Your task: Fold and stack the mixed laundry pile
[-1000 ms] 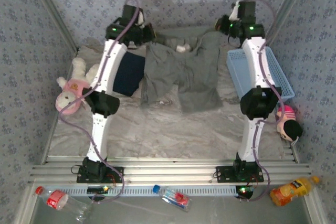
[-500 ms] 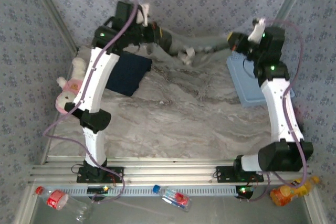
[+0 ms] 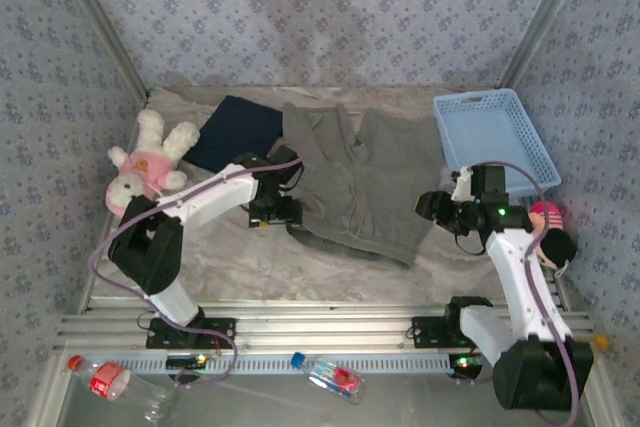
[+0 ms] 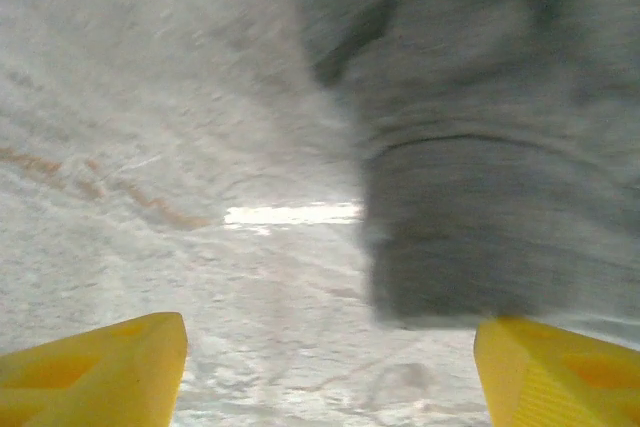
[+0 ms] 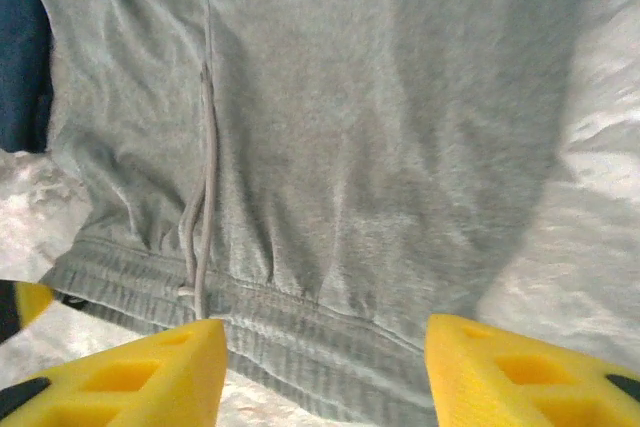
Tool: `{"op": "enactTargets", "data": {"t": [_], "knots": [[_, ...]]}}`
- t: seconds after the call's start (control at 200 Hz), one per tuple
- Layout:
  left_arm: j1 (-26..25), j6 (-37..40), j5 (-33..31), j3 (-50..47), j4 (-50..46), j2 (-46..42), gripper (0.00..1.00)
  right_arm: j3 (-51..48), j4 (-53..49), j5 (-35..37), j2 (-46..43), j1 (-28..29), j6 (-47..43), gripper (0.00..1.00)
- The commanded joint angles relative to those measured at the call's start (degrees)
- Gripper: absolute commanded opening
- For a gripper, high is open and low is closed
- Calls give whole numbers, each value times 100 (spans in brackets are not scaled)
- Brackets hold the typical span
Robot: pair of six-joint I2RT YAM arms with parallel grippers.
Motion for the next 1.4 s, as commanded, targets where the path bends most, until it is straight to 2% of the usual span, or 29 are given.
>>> {"op": "enactTargets", "data": {"t": [0.0,0.135,0.265,0.365,0.44,0.615,0.799,0.969,1.099,1.194,1.304,1.394], "knots": [[-70,-268,-182,645,403,-59,77,382,-122,681,-100,-34,-225,52],[-97,-130,-160,1424,709,547,75,315,583,520,549,87,92,29],[-152,-9,-332,1824,1083,1235,70,-23,1507,627,1279,523,649,26],[-153,116,-451,2082,1008,1799,63,-90,1694,1048,1836,993,903,27],[-193,222,-543,2087,762,2033,61,-171,1722,1302,2238,1130,1086,28],[-429,234,-682,1267,560,1917,61,-172,2001,1413,3208,1058,1359,34],[-1075,-263,-291,916,522,1945,62,842,1675,1367,4415,766,1309,37],[-1582,-954,535,1395,435,2280,62,2296,1159,1449,5431,506,933,39],[-1790,-758,864,2690,-399,2742,65,3623,949,974,6156,471,482,41],[-1782,-758,1137,3487,-651,2859,70,4480,322,999,6361,526,273,41],[-1614,-695,785,4269,-1017,2796,74,4618,133,1217,5943,698,158,42],[-1276,-610,396,4259,-951,2487,74,4385,-41,1276,5450,910,181,42]]}}
